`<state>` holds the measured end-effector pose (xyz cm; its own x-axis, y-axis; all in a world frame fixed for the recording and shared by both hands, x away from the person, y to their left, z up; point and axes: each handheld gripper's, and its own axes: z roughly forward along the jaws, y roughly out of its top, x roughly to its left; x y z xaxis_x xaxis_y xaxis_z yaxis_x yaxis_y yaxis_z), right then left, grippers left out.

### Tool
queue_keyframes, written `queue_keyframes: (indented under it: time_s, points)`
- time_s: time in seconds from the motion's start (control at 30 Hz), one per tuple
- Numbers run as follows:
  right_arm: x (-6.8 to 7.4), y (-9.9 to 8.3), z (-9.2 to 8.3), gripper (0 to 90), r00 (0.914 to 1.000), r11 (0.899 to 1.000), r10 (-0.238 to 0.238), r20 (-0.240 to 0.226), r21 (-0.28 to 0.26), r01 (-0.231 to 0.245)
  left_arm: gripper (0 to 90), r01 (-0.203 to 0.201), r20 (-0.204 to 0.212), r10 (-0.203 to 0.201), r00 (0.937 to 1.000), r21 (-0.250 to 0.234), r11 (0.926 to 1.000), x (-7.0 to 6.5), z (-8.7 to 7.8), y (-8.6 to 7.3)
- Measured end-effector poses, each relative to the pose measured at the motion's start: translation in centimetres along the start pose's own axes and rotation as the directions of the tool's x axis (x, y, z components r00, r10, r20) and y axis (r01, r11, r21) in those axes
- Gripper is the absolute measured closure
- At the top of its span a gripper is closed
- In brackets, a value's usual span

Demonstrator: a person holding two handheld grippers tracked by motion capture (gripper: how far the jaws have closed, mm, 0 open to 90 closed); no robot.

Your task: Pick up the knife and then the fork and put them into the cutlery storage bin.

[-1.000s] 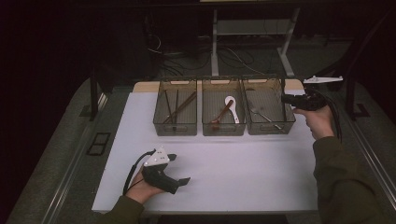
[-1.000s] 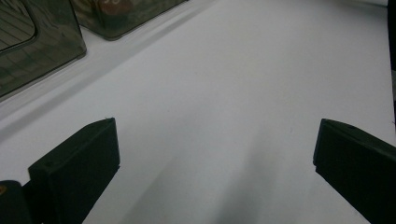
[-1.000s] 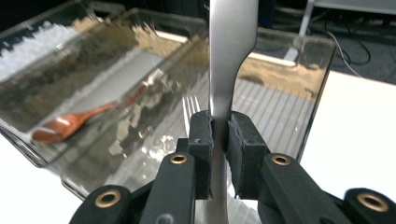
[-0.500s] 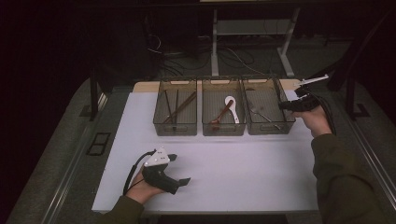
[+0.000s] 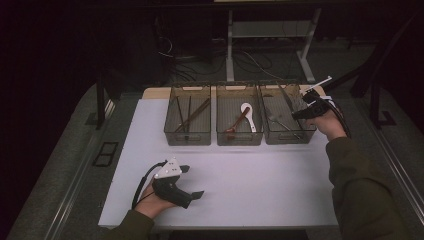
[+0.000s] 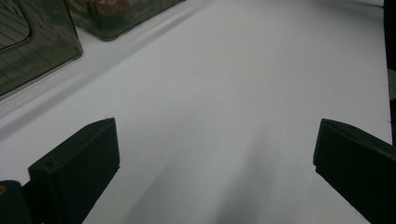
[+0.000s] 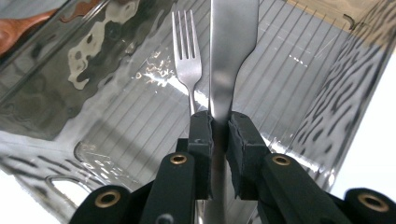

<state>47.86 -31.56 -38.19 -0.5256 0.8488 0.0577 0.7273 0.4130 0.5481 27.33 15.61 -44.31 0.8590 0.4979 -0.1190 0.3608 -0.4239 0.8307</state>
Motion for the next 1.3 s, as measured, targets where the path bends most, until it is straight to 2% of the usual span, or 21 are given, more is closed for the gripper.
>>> queue_keyframes:
  time_s: [0.33,0.47,0.63,0.9,1.07,1.3]
  points:
    - [0.6,0.9,1.7,79.2,0.9991,0.994,-0.043,0.007,0.101,0.042,0.0,-0.001,0.005,0.001,1.0,0.0,1.0,-0.1,0.0,0.0]
    - [0.8,1.0,2.3,78.2,0.9987,0.991,-0.05,0.014,0.121,0.048,0.0,-0.001,0.005,0.001,1.0,-0.001,1.0,-0.1,0.0,0.0]
    - [0.9,1.1,1.9,70.3,0.9992,0.997,-0.038,0.009,0.074,0.037,0.0,-0.004,0.007,0.004,1.0,0.001,1.0,-0.1,0.0,0.0]
    - [0.8,1.0,0.6,51.4,0.9998,1.0,0.005,-0.02,-0.011,-0.006,0.0,-0.004,0.005,0.004,1.0,0.003,1.0,-0.1,0.0,0.0]
    - [0.7,0.7,-0.6,44.4,0.9998,0.996,0.014,-0.017,-0.083,-0.016,0.0,-0.004,0.003,0.004,1.0,0.004,1.0,-0.1,0.0,0.0]
    - [0.7,0.1,-2.2,40.7,0.999,0.986,0.022,-0.038,-0.161,-0.028,0.0,-0.002,0.0,0.002,1.0,0.007,1.0,-0.1,0.0,0.0]
